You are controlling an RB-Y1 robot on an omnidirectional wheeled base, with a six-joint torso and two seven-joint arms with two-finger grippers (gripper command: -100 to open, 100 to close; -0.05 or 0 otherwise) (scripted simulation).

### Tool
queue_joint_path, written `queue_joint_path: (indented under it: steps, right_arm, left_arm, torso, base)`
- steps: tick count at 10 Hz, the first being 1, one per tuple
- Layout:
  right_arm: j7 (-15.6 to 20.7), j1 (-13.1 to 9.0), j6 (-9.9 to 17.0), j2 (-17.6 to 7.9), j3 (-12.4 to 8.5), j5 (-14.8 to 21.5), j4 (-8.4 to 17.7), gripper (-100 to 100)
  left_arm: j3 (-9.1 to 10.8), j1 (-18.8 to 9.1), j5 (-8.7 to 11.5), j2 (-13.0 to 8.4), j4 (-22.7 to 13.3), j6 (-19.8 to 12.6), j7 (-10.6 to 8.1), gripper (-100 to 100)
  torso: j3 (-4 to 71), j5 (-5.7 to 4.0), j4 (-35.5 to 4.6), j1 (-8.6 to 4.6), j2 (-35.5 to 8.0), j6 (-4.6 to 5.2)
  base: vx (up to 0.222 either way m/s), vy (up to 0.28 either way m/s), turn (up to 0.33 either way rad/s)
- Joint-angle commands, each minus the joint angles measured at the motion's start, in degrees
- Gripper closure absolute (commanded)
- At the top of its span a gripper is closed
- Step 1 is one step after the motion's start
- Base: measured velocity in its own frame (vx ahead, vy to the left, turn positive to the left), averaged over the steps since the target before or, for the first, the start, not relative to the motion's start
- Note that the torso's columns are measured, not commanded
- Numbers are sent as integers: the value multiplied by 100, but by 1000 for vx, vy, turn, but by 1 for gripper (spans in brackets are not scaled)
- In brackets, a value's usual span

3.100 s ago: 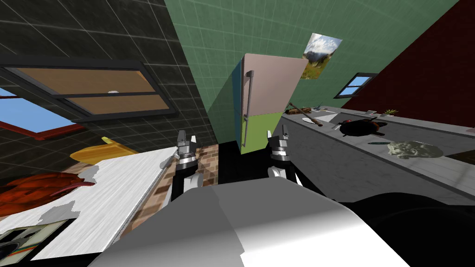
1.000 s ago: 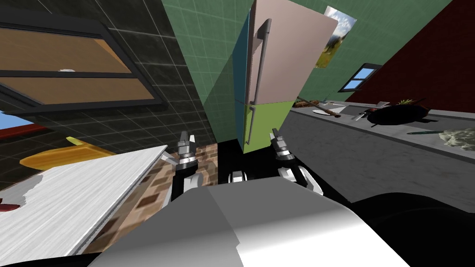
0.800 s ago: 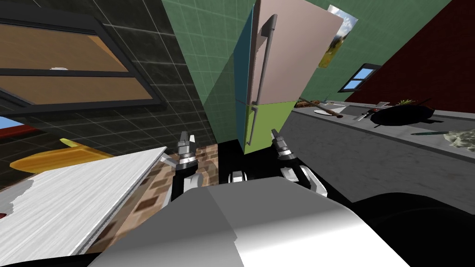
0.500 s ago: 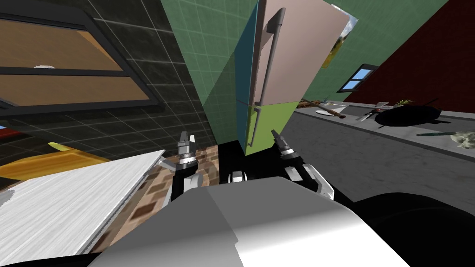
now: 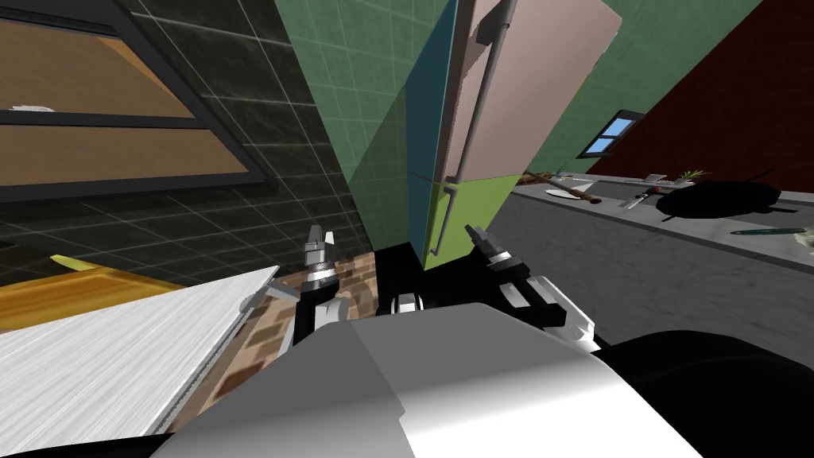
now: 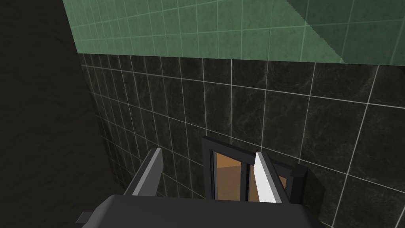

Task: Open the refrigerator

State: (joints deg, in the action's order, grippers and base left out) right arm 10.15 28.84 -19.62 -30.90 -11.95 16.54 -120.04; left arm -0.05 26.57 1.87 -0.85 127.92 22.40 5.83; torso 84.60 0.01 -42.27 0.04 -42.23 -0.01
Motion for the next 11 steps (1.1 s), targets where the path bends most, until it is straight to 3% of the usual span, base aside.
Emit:
queue_joint_path:
  steps: [1, 2, 11]
  right_arm:
    - [286, -31, 76, -407, -243, 361, 249, -100]
    - [286, -31, 76, -437, -243, 361, 249, -100]
    - [1224, -154, 491, -2079, -1077, 1624, 1044, -100]
  left_arm:
    - [0, 0, 0, 0, 0, 0, 0, 0]
    - [0, 0, 0, 0, 0, 0, 0, 0]
    - [0, 0, 0, 0, 0, 0, 0, 0]
  torso:
    - [2, 0, 1, 0, 2, 1]
    - [1, -1, 0, -5, 0, 1]
    - [-6, -1, -2, -3, -9, 0]
  base:
    - [142, 117, -53]
    - [80, 76, -12]
    - [111, 110, -43]
